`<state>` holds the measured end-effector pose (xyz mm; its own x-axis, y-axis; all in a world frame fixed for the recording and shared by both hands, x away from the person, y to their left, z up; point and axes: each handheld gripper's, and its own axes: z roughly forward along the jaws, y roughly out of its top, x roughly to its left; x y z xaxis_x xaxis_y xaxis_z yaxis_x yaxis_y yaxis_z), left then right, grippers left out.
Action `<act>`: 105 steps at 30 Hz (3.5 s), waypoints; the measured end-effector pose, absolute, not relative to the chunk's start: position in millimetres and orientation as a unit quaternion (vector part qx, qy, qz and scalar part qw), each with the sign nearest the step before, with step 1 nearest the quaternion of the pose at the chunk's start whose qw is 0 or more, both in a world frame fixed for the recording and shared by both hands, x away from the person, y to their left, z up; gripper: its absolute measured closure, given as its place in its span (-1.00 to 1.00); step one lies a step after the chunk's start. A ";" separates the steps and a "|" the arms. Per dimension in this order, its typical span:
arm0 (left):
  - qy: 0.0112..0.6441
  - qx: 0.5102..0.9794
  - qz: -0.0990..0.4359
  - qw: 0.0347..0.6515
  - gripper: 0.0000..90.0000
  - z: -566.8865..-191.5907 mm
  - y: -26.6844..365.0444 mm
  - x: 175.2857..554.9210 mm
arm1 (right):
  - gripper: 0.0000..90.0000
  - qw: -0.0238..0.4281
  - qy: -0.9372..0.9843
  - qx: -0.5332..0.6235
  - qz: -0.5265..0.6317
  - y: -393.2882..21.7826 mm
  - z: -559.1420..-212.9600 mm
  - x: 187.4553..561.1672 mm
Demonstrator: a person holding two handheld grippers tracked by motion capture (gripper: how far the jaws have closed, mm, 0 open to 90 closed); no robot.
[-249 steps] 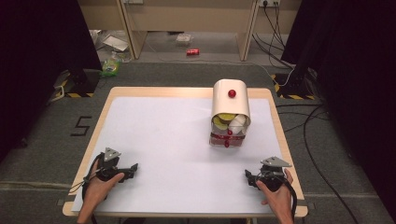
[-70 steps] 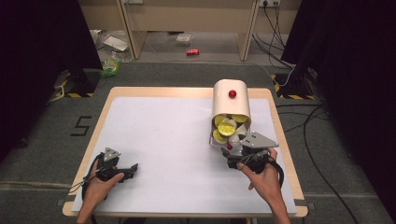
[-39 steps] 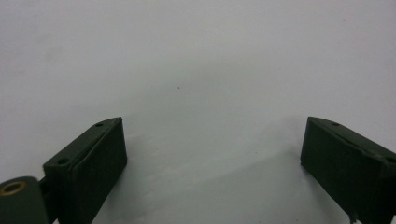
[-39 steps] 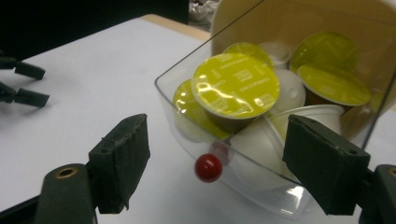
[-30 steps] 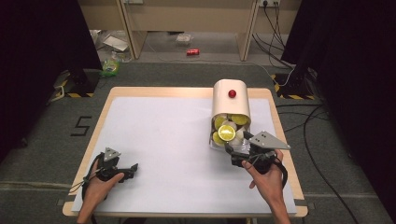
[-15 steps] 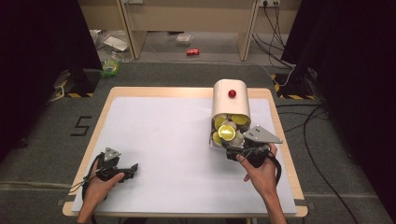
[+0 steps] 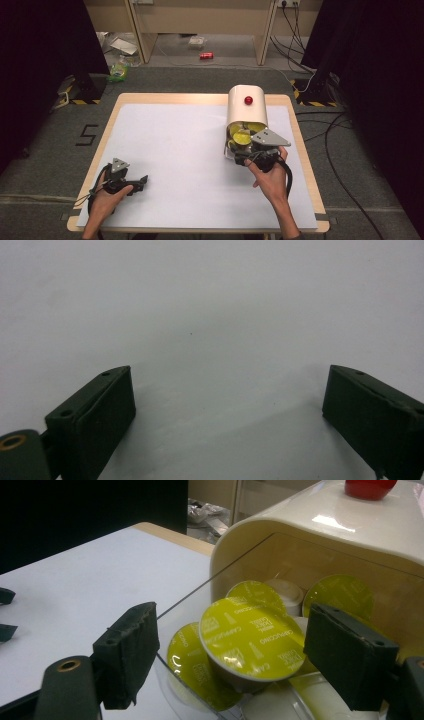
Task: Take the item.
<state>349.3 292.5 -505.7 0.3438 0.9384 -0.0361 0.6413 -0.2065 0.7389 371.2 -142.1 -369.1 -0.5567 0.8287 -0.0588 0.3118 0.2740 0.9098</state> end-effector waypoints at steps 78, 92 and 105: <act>0.530 0.745 0.219 0.341 -0.87 -505.7 292.4 349.0 | -0.14 0.242 0.733 0.420 0.477 -147.0 -365.3 363.0; 0.530 0.745 0.219 0.341 -0.87 -505.7 292.4 349.0 | -0.14 0.253 0.717 0.418 0.497 -163.0 -350.8 352.6; 0.530 0.745 0.218 0.341 -0.87 -505.7 292.6 349.0 | -0.14 0.270 0.705 0.422 0.502 -192.1 -344.8 338.1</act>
